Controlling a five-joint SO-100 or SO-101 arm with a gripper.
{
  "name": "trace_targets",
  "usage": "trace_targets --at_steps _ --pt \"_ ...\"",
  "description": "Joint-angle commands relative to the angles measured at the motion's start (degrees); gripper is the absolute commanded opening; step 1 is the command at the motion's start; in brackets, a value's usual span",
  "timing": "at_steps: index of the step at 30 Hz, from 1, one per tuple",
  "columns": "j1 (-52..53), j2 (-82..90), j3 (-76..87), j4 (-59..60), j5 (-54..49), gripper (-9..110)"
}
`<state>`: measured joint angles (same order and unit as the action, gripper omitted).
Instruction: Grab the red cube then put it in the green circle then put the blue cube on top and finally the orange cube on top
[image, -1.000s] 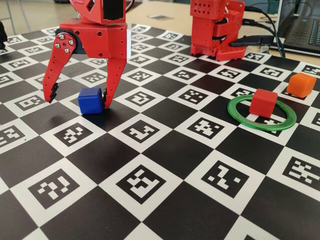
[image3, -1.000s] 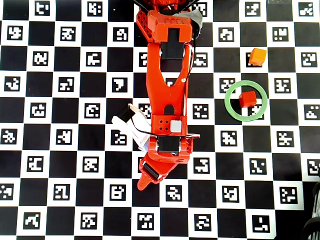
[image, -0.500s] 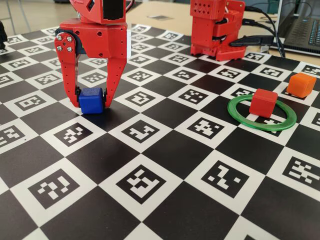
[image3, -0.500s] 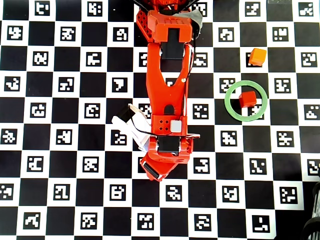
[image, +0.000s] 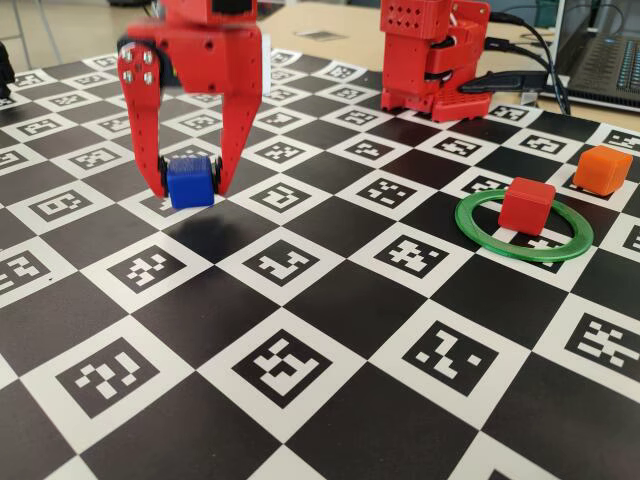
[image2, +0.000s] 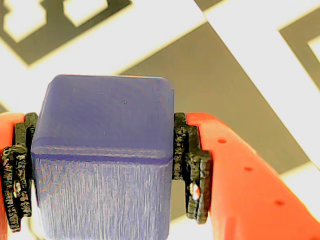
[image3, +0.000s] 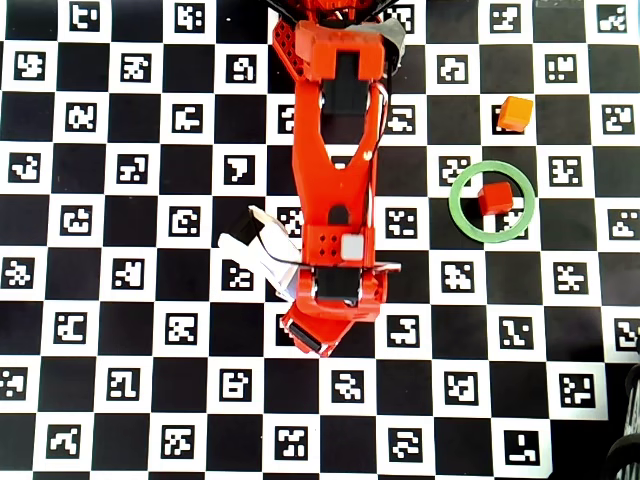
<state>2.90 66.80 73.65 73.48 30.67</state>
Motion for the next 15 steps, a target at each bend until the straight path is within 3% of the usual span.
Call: trace_targets --at_steps 1,5,15 --pt "0.9 13.5 -0.3 6.2 -4.2 6" --pt "-0.5 20.9 2.7 11.4 -7.0 6" --pt "-10.9 34.2 10.4 19.3 -1.0 4"
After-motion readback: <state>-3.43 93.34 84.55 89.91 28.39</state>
